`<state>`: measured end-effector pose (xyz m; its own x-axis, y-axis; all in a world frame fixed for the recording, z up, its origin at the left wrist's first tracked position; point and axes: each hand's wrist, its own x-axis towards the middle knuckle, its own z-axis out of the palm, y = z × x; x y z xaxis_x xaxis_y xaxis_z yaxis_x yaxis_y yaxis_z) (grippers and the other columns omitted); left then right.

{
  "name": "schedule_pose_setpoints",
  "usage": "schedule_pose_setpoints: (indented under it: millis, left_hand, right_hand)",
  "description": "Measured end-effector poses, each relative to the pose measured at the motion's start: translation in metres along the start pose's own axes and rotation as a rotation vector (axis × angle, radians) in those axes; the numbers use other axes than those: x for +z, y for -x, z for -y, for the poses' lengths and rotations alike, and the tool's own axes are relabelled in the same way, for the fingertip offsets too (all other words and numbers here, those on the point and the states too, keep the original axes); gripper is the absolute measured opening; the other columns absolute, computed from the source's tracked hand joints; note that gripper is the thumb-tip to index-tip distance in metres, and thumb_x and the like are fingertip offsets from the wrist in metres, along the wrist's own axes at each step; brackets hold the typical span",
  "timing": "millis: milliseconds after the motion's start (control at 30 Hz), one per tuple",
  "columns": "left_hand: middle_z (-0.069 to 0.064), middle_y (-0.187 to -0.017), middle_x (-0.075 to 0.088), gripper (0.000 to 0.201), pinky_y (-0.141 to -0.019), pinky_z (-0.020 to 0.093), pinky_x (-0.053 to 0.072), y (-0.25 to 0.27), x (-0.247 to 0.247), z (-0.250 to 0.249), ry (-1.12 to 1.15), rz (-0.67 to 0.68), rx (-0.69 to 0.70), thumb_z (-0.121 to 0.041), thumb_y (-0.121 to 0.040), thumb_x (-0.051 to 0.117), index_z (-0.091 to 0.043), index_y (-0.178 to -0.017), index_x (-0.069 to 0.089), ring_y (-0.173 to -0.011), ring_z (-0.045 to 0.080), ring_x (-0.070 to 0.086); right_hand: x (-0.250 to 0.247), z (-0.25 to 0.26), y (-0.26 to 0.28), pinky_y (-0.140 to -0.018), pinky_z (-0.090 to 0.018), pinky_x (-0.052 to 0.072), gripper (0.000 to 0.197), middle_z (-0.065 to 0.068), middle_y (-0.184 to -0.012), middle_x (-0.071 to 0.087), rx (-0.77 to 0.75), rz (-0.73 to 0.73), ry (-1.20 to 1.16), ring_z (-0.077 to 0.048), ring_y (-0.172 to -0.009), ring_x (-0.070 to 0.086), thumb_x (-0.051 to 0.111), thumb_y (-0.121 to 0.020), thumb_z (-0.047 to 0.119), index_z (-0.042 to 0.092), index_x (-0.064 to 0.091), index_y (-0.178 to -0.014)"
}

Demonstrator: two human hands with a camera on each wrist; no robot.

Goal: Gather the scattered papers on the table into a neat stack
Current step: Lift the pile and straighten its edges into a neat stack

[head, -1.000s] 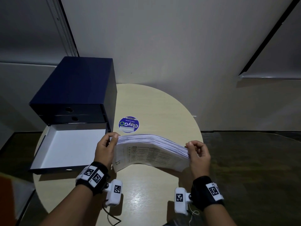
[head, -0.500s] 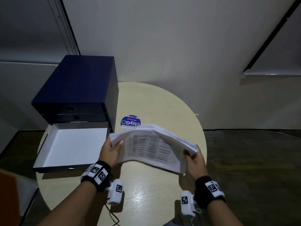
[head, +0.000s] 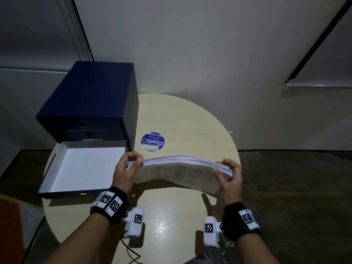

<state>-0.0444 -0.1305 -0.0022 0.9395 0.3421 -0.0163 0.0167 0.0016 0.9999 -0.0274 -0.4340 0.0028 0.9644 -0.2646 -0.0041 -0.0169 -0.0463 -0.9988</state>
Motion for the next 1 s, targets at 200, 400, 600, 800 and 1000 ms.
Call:
schedule_pose_setpoints:
  millis: [200, 400, 600, 800, 1000]
  left_hand:
    - [0.004, -0.1, 0.066, 0.007, -0.071, 0.029, 0.047, -0.012, 0.007, 0.0, -0.1, -0.097, -0.013, -0.025, -0.094, 0.061, -0.018, -0.093, 0.064, -0.087, 0.015, 0.057]
    - [0.005, -0.096, 0.069, 0.011, -0.07, 0.03, 0.047, -0.02, 0.007, 0.0, -0.095, -0.147, -0.037, -0.023, -0.095, 0.059, -0.017, -0.091, 0.067, -0.084, 0.019, 0.058]
    - [0.003, -0.097, 0.07, 0.009, -0.074, 0.027, 0.047, -0.018, 0.009, -0.004, -0.025, -0.099, -0.04, -0.018, -0.094, 0.061, -0.011, -0.096, 0.066, -0.084, 0.009, 0.06]
    - [-0.003, -0.097, 0.067, 0.012, -0.074, 0.026, 0.046, -0.019, 0.008, -0.003, -0.076, -0.073, -0.008, -0.028, -0.09, 0.065, -0.018, -0.097, 0.065, -0.087, 0.009, 0.059]
    - [-0.005, -0.114, 0.052, 0.065, -0.076, 0.019, 0.054, -0.014, -0.008, 0.009, -0.07, 0.124, 0.007, -0.014, -0.064, 0.081, -0.031, -0.116, 0.045, -0.104, 0.007, 0.054]
  right_hand:
    - [0.013, 0.003, -0.009, -0.08, -0.05, 0.055, 0.009, 0.006, -0.095, 0.066, 0.093, -0.152, 0.077, -0.026, -0.095, 0.062, 0.072, -0.089, 0.033, 0.031, 0.064, -0.086]
    - [0.014, 0.011, -0.016, -0.078, -0.037, 0.046, 0.009, 0.01, -0.09, 0.064, 0.089, -0.182, 0.091, -0.015, -0.087, 0.057, 0.067, -0.092, 0.024, 0.024, 0.064, -0.083]
    - [0.014, 0.012, -0.018, -0.073, -0.033, 0.046, 0.011, 0.003, -0.094, 0.066, 0.119, -0.187, 0.12, -0.016, -0.087, 0.058, 0.061, -0.095, 0.028, 0.022, 0.064, -0.086]
    - [0.016, 0.016, -0.019, -0.068, -0.031, 0.044, 0.008, 0.008, -0.095, 0.063, 0.113, -0.206, 0.101, -0.014, -0.088, 0.056, 0.059, -0.095, 0.017, 0.024, 0.061, -0.093]
    - [0.013, 0.019, -0.015, -0.068, -0.037, 0.053, 0.006, 0.001, -0.105, 0.064, 0.162, -0.115, 0.08, -0.024, -0.092, 0.062, 0.059, -0.097, 0.028, 0.034, 0.059, -0.098]
